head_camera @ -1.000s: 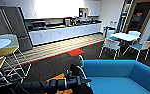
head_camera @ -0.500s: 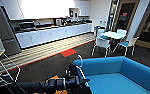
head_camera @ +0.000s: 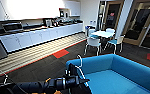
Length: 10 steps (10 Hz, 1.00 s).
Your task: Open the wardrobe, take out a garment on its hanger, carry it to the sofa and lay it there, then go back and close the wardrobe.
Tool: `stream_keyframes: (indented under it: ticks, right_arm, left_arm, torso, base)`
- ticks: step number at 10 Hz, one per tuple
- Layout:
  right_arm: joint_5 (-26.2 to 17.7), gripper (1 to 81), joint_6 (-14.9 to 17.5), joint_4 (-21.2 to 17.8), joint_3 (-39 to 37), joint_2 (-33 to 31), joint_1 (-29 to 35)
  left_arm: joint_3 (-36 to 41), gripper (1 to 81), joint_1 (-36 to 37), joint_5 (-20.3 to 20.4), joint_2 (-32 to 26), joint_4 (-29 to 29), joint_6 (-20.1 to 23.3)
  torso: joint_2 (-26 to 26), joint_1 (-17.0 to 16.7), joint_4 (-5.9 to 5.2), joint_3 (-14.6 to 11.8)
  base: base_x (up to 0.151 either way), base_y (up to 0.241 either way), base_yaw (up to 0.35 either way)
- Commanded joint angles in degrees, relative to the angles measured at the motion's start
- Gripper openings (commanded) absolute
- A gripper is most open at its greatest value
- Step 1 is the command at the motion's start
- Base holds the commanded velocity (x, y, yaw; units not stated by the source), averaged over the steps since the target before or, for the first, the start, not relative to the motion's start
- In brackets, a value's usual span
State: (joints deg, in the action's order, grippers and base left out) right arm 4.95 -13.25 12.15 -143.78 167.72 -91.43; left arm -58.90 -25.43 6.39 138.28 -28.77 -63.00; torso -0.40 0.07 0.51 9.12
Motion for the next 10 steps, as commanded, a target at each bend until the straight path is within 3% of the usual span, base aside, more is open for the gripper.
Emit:
stream_keyframes:
  ticks: [1,10]
  right_arm:
    - [-3.1,81.1,0.2,0.2,-0.3,-0.3,0.8]
    - [-3.2,81.1,0.2,0.2,-0.6,0.0,1.3]
  left_arm:
    - [2.9,1.0,8.1,2.4,0.0,-1.7,0.7]
    - [3.1,1.0,7.8,2.5,-1.7,-2.1,0.8]
  torso:
    - [0.0,0.0,0.0,0.0]
    - [0.0,0.0,0.0,0.0]
  base:
    - [0.0,0.0,-0.251]
    - [0.0,0.0,-0.251]
